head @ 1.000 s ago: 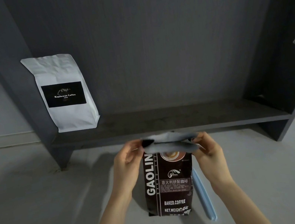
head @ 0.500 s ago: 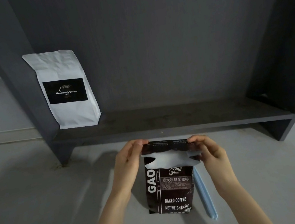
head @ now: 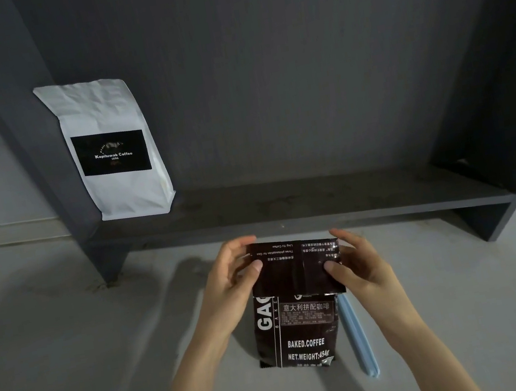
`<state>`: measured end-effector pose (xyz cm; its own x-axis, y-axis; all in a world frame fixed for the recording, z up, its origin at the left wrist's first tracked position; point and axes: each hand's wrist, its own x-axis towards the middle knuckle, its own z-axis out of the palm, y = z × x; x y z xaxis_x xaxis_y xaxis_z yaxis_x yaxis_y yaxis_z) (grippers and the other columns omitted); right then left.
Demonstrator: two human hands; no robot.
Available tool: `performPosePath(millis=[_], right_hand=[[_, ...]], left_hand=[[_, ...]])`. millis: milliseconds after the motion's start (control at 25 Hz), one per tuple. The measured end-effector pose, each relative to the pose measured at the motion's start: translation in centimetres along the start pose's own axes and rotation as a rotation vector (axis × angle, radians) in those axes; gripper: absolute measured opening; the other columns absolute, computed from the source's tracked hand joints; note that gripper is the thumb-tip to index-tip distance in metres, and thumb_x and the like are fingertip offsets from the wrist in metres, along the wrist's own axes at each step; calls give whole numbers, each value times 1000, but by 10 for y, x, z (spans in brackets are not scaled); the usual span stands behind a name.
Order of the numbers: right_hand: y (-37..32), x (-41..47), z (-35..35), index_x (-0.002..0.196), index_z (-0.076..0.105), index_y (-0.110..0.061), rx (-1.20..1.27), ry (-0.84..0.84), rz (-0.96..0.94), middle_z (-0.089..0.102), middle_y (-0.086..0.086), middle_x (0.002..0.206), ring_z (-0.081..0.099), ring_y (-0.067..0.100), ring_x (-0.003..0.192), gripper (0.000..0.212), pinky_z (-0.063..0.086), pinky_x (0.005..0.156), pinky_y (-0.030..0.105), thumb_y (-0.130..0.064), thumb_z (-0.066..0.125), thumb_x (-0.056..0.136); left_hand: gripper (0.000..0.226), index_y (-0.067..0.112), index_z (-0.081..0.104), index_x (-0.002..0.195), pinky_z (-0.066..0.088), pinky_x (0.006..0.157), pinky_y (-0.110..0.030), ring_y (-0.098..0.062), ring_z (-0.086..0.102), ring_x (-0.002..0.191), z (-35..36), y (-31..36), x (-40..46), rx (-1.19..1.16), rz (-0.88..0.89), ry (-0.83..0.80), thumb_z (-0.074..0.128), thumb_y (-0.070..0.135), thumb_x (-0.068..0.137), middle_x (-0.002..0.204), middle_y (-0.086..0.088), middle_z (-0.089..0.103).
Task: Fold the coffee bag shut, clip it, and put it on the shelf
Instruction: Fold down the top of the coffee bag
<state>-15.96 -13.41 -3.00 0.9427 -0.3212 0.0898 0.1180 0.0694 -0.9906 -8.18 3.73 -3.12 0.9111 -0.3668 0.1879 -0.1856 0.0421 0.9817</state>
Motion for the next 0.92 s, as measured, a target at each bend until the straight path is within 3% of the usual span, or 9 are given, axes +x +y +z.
performPosePath(millis=[120,280,440,680,920], right_hand=[[8,0,1,112,53,-12,29,64,58,68,0,86,65,-2,70,30,50,60,8,-4,55,83],[18,0,1,101,61,-9,-13,126,49,71,-4,78,66,0,69,20,50,59,8,-11,58,82],[26,3,2,89,63,-14,-28,175,3,70,-17,60,65,-1,64,9,49,57,7,-12,60,80],[37,5,1,75,63,-16,32,236,24,70,-10,56,64,5,60,8,52,60,11,-11,61,80],[38,4,0,75,64,-25,-161,321,-55,68,-5,65,63,9,66,8,52,66,18,-17,64,77]], left_hand=[[35,24,51,115,43,72,-1,17,57,86,1,-3,-3,-34,-48,-15,52,7,85,103,12,60],[27,37,53,95,40,69,3,23,55,84,2,-10,-7,-72,-107,-46,51,12,86,101,23,58],[24,33,55,97,43,78,-2,13,58,93,3,-21,-5,-21,-79,-40,51,12,86,104,15,63],[14,28,57,87,49,75,-13,-3,63,84,10,-30,-6,37,-6,57,54,14,85,87,8,69],[20,28,55,76,48,72,-11,1,62,78,13,-34,-7,118,66,159,55,10,84,78,23,68]])
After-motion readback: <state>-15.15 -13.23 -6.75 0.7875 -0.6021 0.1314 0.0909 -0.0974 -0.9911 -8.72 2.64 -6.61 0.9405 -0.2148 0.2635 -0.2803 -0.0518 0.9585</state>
